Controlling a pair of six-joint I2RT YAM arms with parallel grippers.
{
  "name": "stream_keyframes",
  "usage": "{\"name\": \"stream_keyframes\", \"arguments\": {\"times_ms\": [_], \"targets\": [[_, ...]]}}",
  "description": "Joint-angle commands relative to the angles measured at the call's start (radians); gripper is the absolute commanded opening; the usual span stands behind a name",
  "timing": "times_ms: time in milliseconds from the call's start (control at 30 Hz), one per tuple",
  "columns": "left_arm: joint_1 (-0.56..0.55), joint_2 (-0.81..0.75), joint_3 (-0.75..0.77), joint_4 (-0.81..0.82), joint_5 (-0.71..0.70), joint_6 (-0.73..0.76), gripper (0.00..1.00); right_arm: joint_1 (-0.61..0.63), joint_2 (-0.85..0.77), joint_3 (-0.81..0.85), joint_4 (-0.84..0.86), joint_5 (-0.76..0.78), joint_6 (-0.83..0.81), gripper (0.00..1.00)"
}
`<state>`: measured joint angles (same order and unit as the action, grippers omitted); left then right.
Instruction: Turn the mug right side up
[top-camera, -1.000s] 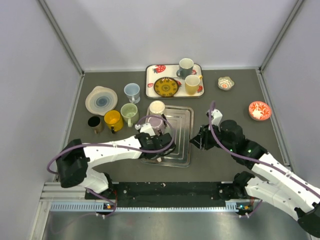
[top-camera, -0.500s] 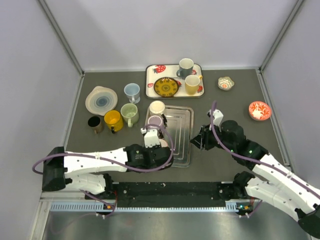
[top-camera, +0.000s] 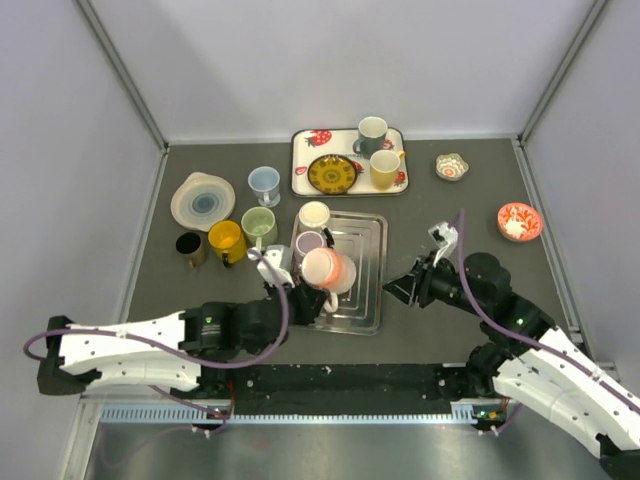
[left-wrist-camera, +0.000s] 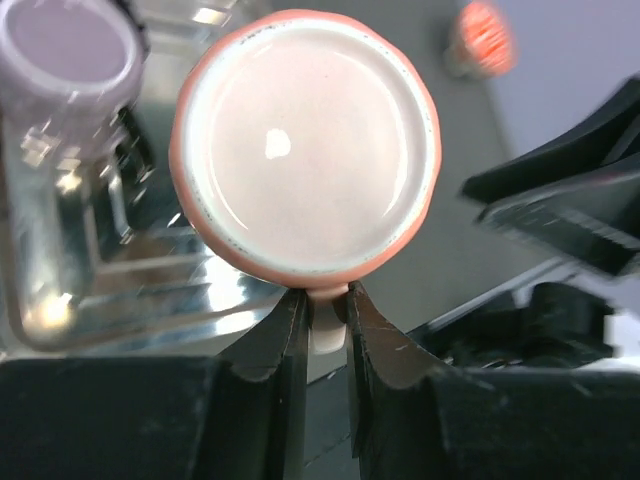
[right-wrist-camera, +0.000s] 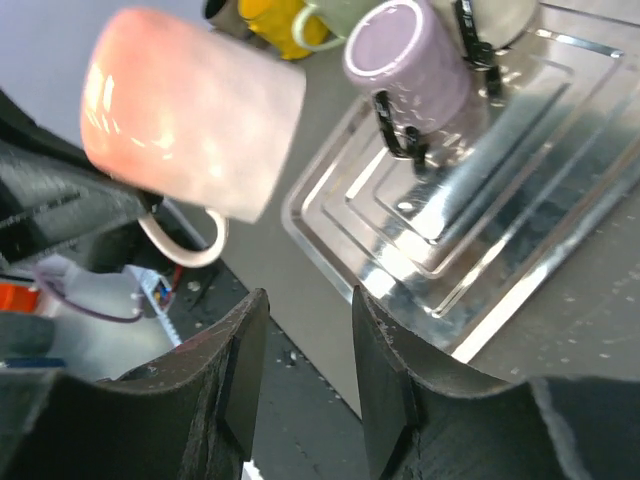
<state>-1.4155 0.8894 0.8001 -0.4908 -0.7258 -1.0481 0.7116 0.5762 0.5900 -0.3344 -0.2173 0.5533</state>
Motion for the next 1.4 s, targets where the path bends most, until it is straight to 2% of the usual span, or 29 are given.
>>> {"name": "stream_keyframes", "arguments": {"times_ms": [0,100,167,233,333,467,633,700,1233,1367], "targets": [[0.001,-0.142,-0.1,0.622,-0.052,0.299,0.0,0.011,-0.07,-0.065,0.179,-0.118,0.115,0.4],[0.018,-0.149,-0.09,0.73,0.046,0.414,0.0,0.011,-0.13,-0.123,0.326,-0.169,0.198,0.45],[0.018,-0.136,-0.058,0.757,0.072,0.465,0.0,0.011,-0.182,-0.175,0.426,-0.171,0.275,0.55],[0.03,-0.141,-0.076,0.875,0.113,0.506,0.0,0.011,-0.205,-0.206,0.521,-0.174,0.322,0.67],[0.078,-0.133,-0.093,0.971,0.227,0.467,0.0,0.011,-0.184,-0.205,0.57,-0.249,0.346,0.75],[0.161,-0.107,-0.121,1.038,0.397,0.356,0.0,0.008,-0.151,-0.249,0.773,-0.303,0.445,0.78],[0.211,-0.095,-0.142,1.071,0.48,0.289,0.0,-0.015,-0.093,-0.295,1.042,-0.356,0.549,0.78],[0.225,-0.092,-0.147,1.075,0.515,0.277,0.0,-0.027,-0.063,-0.297,1.103,-0.369,0.585,0.78],[0.242,-0.109,-0.208,1.13,0.609,0.181,0.0,-0.07,0.113,-0.234,1.224,-0.376,0.599,0.76],[0.242,-0.089,-0.216,1.143,0.632,0.165,0.0,-0.075,0.139,-0.217,1.247,-0.37,0.605,0.72]]}}
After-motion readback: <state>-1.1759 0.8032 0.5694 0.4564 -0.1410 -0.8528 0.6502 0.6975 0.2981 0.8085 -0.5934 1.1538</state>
